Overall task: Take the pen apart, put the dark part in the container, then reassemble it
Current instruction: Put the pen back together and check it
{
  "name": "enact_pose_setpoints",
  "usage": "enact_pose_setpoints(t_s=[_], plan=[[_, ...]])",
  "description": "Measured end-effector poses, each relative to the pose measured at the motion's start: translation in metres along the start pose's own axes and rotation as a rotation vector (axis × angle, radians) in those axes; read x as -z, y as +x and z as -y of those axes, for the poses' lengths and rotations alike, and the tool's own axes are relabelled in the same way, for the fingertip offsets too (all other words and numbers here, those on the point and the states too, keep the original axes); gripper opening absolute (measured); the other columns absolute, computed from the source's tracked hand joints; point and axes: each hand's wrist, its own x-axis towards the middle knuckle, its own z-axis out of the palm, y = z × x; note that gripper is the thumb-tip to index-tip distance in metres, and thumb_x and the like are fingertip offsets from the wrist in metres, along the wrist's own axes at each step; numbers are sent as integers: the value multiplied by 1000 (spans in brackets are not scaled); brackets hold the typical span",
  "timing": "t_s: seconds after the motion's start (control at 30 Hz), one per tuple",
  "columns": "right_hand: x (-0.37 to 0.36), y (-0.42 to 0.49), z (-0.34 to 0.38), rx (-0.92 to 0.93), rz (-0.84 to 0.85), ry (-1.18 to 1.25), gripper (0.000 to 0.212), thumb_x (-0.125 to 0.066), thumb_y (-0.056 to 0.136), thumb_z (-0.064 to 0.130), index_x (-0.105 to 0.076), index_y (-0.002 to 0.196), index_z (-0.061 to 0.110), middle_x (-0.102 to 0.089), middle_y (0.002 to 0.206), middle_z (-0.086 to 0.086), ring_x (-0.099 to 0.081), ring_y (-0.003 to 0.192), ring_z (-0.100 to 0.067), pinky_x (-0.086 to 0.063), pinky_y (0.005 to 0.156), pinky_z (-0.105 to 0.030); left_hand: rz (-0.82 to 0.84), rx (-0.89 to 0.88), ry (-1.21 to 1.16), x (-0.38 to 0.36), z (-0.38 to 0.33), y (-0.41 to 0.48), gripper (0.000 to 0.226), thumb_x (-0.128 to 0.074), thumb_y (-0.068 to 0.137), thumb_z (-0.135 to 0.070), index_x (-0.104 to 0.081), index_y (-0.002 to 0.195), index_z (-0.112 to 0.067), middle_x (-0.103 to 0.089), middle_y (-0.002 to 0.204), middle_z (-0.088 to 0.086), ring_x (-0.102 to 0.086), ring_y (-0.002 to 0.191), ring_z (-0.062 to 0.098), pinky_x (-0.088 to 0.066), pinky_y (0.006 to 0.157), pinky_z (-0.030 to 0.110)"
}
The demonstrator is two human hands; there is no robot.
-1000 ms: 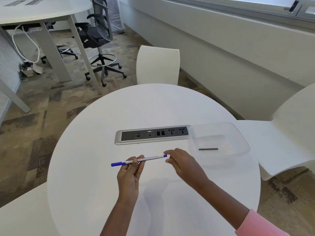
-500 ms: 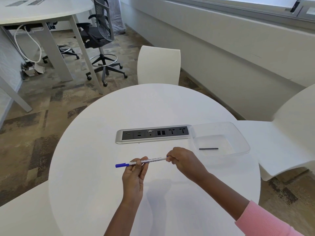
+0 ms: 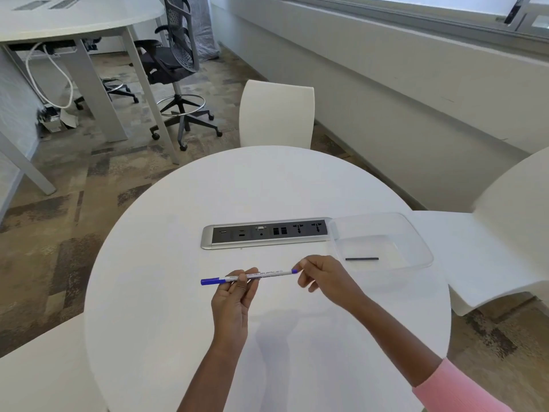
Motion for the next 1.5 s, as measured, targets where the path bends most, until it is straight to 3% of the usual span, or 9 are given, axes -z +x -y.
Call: enact_pose_setpoints(t_s=[0.13,0.27,0.47,0.63,0.83,1.0,1.13,1.33,1.5], plan=[[-7,-6,-10,217,-127,-260,20,-46,91,8,-64,98,10,-60,82,-1,-52,76,-15,-45,75,-30,-26,4,-19,1,-1,0,16,-44,92,1,-56,82,-4,-74,67,4,-72,67,11,-58,65,19],[-11,-8,-16,397,-169,-507,19,-47,91,17,-63,96,8,-58,82,-5,-47,72,-11,-35,65,-20,-39,14,-26,0,-1,-2,16,-44,92,0,-56,83,-4,-74,66,4,-72,66,11,-58,66,20],[-9,-5,-20,549,-250,-711,27,-36,87,30,-55,82,12,-57,70,-6,-41,67,-14,-37,60,-31,-23,33,-44,-2,-1,-5,15,-44,92,0,-55,83,-4,-74,67,4,-71,66,10,-58,62,18],[-5,-6,-11,506,-156,-585,23,-45,87,21,-58,81,4,-47,66,1,-38,64,-16,-27,58,-22,-15,56,-38,-4,1,-6,15,-44,92,0,-54,82,-4,-73,65,4,-71,64,10,-57,62,18],[2,-6,-2,220,26,-299,35,-47,88,9,-44,56,24,-39,56,7,-33,54,-8,-24,50,-19,2,50,0,-4,2,-4,15,-44,92,0,-53,81,-5,-73,66,3,-71,65,9,-57,59,17],[4,-1,-3,-5,124,-21,36,-49,84,4,-48,50,16,-39,44,5,-34,42,-7,-25,46,-18,56,1,101,-4,-1,-2,16,-45,91,1,-53,79,-5,-73,67,3,-71,69,10,-56,61,16],[9,-3,-4,-252,227,220,34,-45,91,8,-52,58,13,-43,51,3,-39,44,-9,-28,45,-15,90,-35,169,-6,-3,-1,14,-47,90,3,-53,80,-4,-73,69,3,-71,71,11,-56,64,17],[1,-5,-6,-79,35,220,41,-33,98,23,-61,70,11,-51,53,2,-47,46,-8,-33,43,-15,44,-32,75,-8,-5,-1,14,-47,90,2,-55,81,-4,-74,69,4,-71,71,11,-57,64,18],[-7,-11,-16,144,-126,-43,19,-43,94,14,-58,85,21,-51,59,3,-49,56,0,-36,53,-10,-11,-13,10,-4,-4,-2,14,-47,90,1,-56,82,-4,-74,68,4,-72,69,11,-57,63,17]])
